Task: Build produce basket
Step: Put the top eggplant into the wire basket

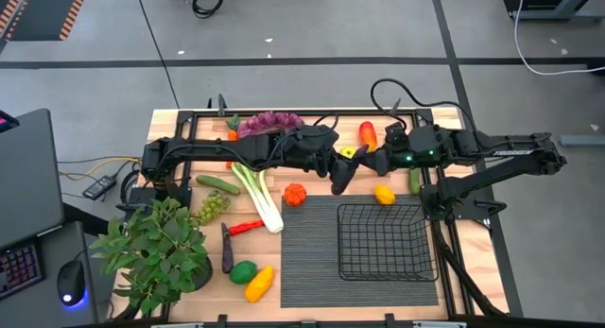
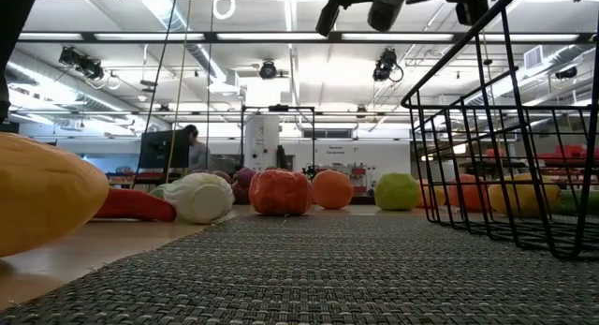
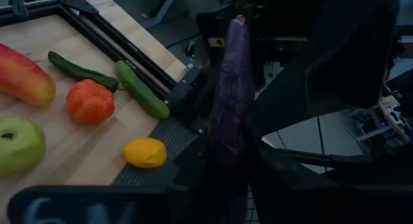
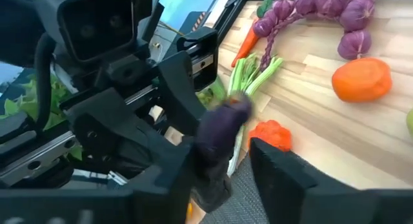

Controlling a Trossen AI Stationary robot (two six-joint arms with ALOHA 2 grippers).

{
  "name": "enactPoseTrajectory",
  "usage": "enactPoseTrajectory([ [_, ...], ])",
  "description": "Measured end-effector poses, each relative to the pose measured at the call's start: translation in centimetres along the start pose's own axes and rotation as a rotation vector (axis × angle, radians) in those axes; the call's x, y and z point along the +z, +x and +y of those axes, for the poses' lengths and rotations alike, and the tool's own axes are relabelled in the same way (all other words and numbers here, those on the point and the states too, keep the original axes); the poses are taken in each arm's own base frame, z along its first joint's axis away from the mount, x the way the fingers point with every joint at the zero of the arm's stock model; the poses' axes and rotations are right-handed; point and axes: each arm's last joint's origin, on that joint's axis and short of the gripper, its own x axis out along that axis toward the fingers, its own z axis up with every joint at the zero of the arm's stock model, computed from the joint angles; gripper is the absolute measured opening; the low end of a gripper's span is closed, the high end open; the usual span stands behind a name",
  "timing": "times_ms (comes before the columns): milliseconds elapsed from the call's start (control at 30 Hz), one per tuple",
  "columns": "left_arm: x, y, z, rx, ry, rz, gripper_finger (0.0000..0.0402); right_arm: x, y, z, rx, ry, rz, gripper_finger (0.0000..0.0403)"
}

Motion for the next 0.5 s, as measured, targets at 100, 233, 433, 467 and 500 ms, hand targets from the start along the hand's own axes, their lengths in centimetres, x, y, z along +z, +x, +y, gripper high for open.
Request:
enactPoseTrajectory([
  [100, -0.13, 0.00, -0.11, 0.000, 0.001, 0.003, 0.0101, 0.02, 0.00, 0.03, 0.003, 0.000, -0.001, 0.0103],
  [233, -0.10, 0.00, -0.09, -0.001, 0.004, 0.002, 0.0101, 0.09, 0.00, 0.15, 0.017, -0.019, -0.007, 0.0065],
  [433, 0.12, 0.01, 0.26, -0.009, -0.021, 0.019, 0.0122, -0.26, -0.01, -0.15, 0.010, -0.031, 0.067, 0.0048],
  [467, 0.12, 0.01, 0.30, -0.014, -0.021, 0.027, 0.0127, -0.43, -0.02, -0.34, -0.003, -0.036, 0.093, 0.0048],
  [500, 0.23, 0.01, 0.34, -0.025, -0.022, 0.030, 0.0133, -0.63, -0.02, -0.56, -0.021, -0.042, 0.121, 0.0049],
])
